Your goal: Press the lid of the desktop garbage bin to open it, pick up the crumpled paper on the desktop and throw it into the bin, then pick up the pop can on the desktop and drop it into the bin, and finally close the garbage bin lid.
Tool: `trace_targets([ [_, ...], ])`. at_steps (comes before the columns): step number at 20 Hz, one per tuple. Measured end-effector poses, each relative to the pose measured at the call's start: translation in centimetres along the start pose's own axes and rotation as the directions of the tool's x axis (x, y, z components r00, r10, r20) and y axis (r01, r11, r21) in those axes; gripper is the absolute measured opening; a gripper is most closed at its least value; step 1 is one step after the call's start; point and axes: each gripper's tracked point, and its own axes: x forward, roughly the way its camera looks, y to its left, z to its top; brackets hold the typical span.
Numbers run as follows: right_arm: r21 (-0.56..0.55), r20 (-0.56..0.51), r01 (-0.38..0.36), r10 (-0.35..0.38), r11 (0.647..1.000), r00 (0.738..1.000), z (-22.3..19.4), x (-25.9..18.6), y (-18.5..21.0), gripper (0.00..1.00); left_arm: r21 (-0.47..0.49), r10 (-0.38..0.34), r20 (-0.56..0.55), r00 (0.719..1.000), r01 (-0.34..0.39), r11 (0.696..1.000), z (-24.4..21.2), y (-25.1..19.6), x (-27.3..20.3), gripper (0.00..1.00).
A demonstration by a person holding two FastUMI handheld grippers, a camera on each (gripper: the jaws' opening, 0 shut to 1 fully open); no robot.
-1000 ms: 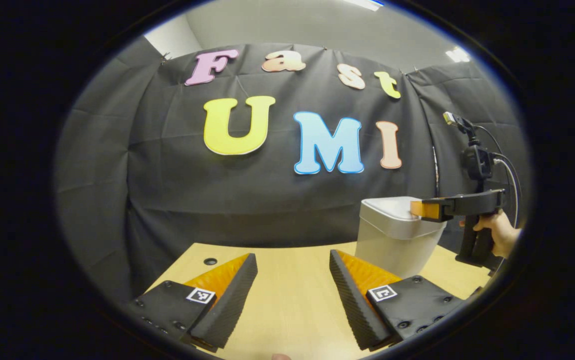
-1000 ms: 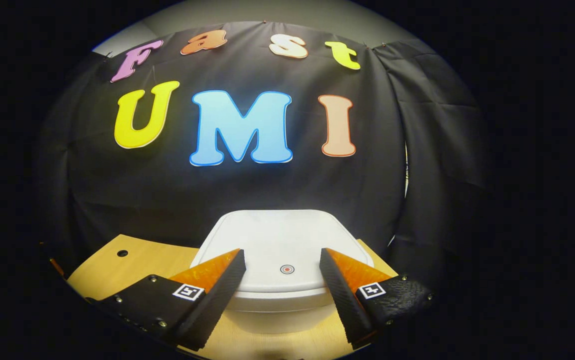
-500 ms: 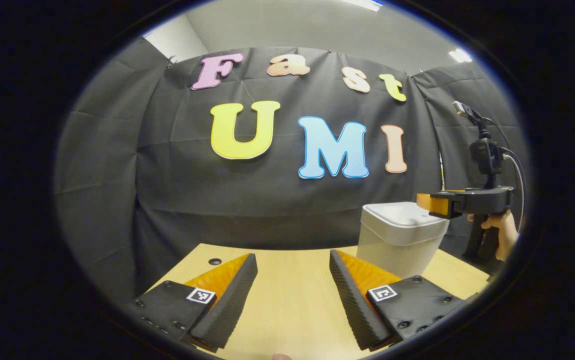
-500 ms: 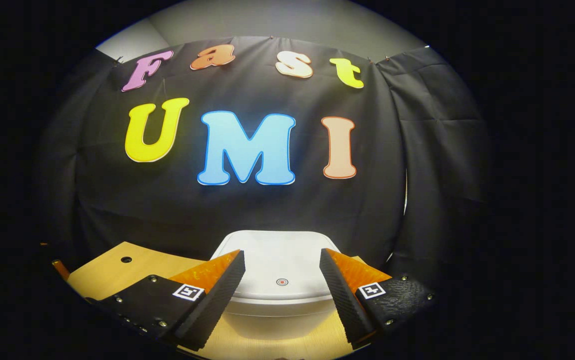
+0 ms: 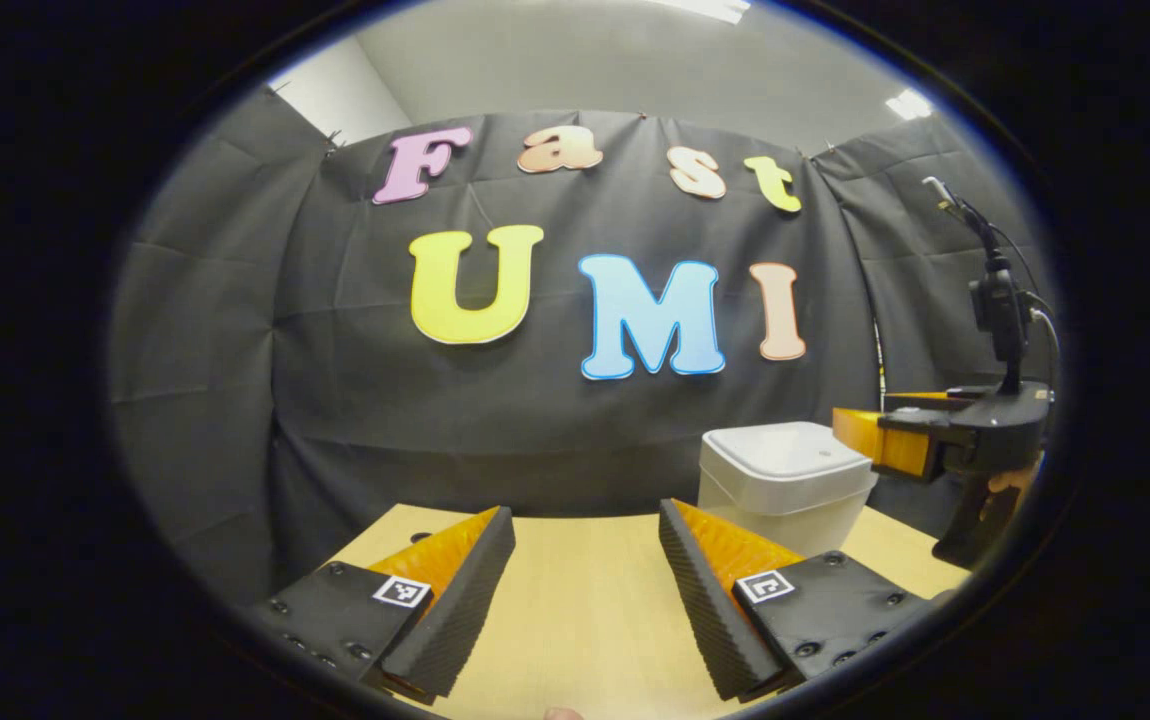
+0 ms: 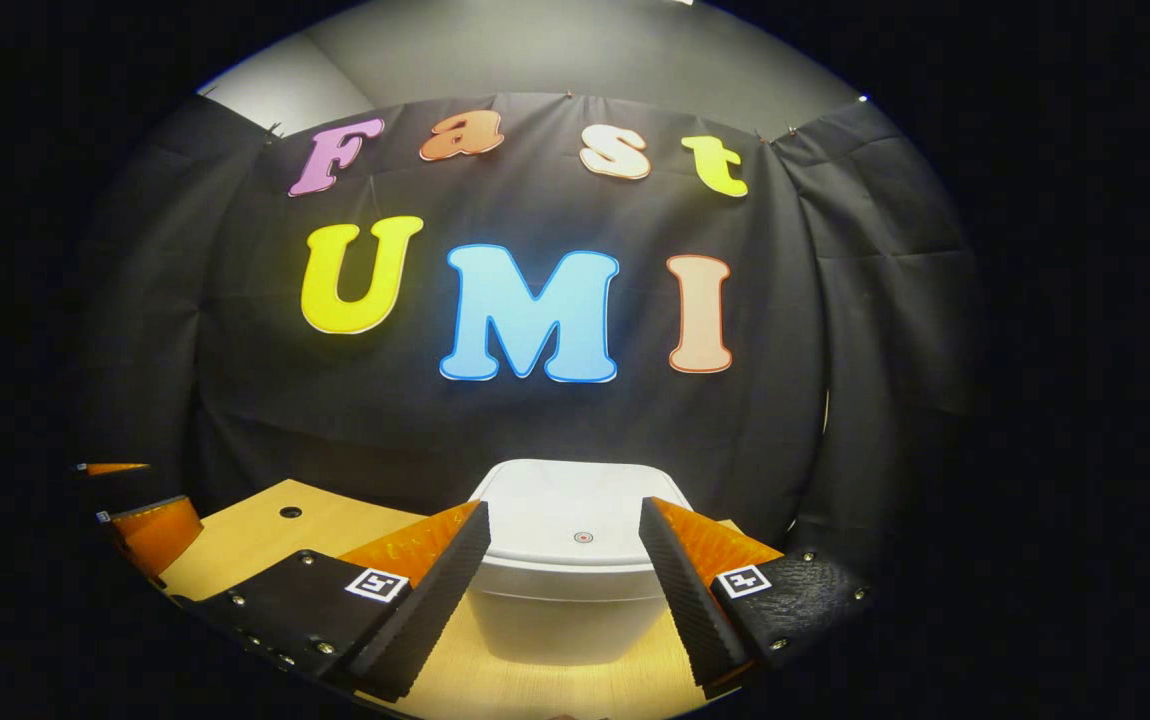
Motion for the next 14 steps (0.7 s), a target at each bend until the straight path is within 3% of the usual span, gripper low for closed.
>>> trace_targets([
  [1, 0.002, 0.007, -0.011, 0.011, 1.000, 1.000, 0.1, -0.6, -0.2, 0.96, -0.002, 0.006, 0.004, 1.000, -0.006, 1.000, 0.1, -0.4, 0.0, 1.00],
  [5, -0.001, 0.027, -0.053, 0.053, 0.999, 0.998, -0.4, -3.0, 0.2, 0.96, 0.004, 0.041, 0.024, 0.999, -0.041, 0.999, 0.5, -1.2, -0.5, 1.00],
  [7, -0.014, 0.036, -0.073, 0.073, 0.997, 0.997, -0.6, -4.1, 0.1, 0.96, 0.006, 0.069, 0.027, 0.997, -0.069, 0.998, 0.3, -1.1, -0.9, 0.95],
  [9, -0.018, 0.043, -0.096, 0.096, 0.995, 0.994, -0.8, -5.2, 0.1, 0.96, 0.008, 0.106, 0.021, 0.994, -0.106, 0.994, -0.3, -0.9, -1.4, 1.00],
  [10, -0.016, 0.046, -0.106, 0.106, 0.994, 0.993, -0.9, -5.7, 0.1, 0.96, 0.012, 0.124, 0.019, 0.992, -0.125, 0.992, -0.5, -0.6, -1.7, 0.95],
  [14, -0.021, 0.063, -0.110, 0.111, 0.994, 0.992, -1.1, -7.0, 0.3, 0.96, -0.005, 0.166, 0.007, 0.986, -0.166, 0.986, -0.9, 0.4, -2.9, 1.00],
])
